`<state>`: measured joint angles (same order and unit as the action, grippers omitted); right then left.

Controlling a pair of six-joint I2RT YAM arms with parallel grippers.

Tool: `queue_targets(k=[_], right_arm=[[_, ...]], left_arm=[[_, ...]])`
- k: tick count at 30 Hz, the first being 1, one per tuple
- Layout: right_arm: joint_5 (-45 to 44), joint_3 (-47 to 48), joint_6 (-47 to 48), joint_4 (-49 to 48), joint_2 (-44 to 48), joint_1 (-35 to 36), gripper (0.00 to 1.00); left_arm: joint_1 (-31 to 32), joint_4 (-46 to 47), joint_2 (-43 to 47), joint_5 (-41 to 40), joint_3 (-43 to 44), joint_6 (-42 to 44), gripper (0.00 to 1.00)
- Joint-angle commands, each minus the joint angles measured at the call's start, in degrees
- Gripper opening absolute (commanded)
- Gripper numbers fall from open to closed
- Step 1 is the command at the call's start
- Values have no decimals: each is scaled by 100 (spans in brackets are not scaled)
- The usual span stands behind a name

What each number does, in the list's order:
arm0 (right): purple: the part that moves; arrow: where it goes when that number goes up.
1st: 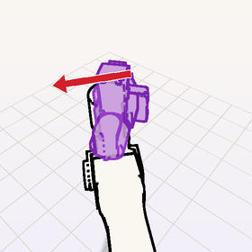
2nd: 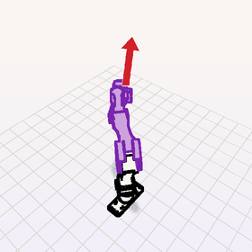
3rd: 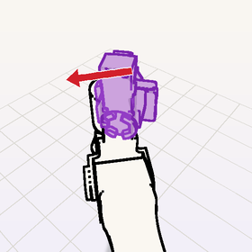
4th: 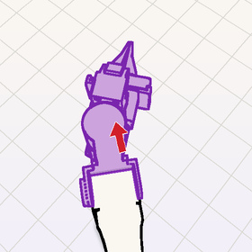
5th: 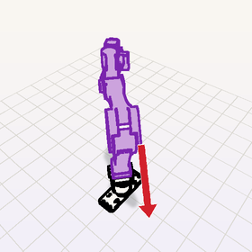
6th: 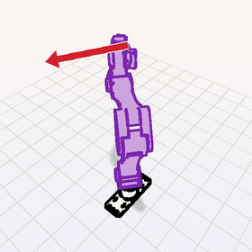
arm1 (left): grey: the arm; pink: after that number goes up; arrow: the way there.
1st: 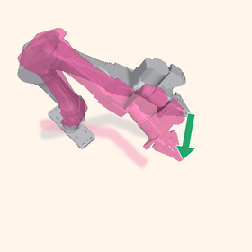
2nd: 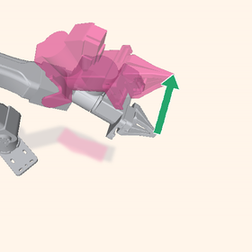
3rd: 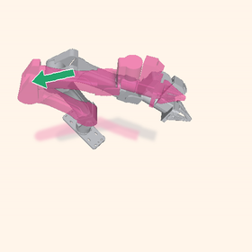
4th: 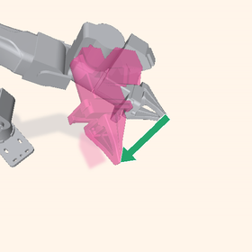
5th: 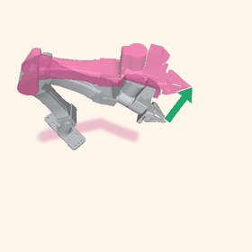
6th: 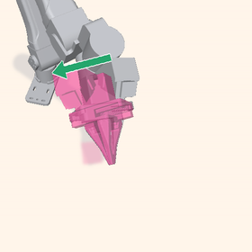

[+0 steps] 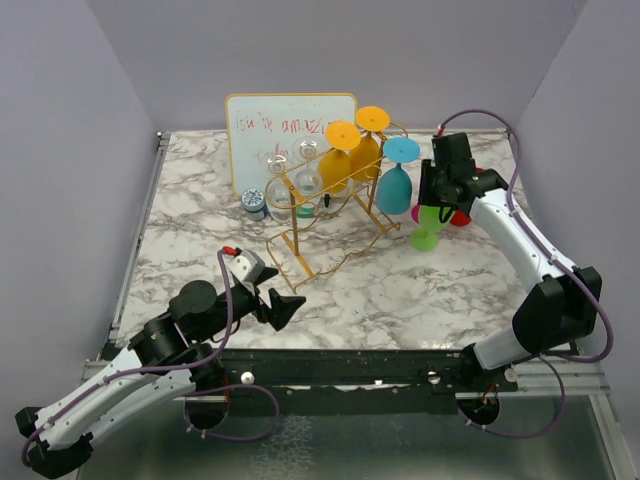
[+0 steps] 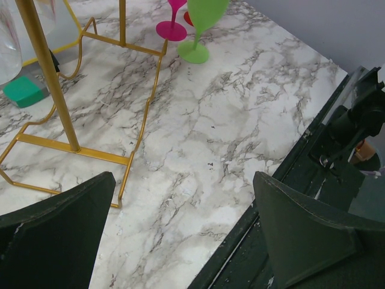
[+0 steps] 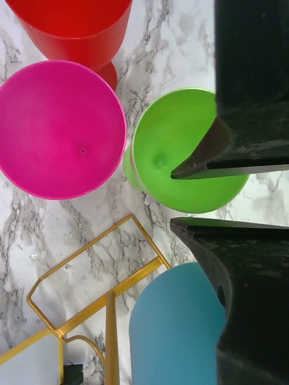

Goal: Take the wine glass off the wine glass rack
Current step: Place the wine glass at the center of the board, then pick up the wine glass from the wine rack.

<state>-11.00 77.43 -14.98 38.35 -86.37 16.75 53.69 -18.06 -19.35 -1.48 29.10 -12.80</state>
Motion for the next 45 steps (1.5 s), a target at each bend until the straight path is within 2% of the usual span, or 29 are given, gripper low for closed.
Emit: queue_targets(k=[1,8,16,21,28,36,45], right_arm=[[94,370,40,326,179,-34,39],[82,420,-23,413,713,-32,42],[148,295,-554,691,1634,-32,46],[852,109,-1192,418,2255,-34,47],[2310,-717,-2699,-772,2826,-37,49],[2588,-975,-3579,-1668,2764,-37,49],[2384,-580,-3851,-1821,2409,-33,49]], left_arm=[[-17,66,-16,86,-54,5,99],[-17,66,-45,95,-58,-3,99],[-17,75,-149,9,-63,-54,99],[-17,69,-179,-51,-64,-72,99],[-17,71,-159,-63,-71,-74,99],[-17,75,-239,-37,-72,-92,99],[-17,79,-247,-90,-80,-100,99]])
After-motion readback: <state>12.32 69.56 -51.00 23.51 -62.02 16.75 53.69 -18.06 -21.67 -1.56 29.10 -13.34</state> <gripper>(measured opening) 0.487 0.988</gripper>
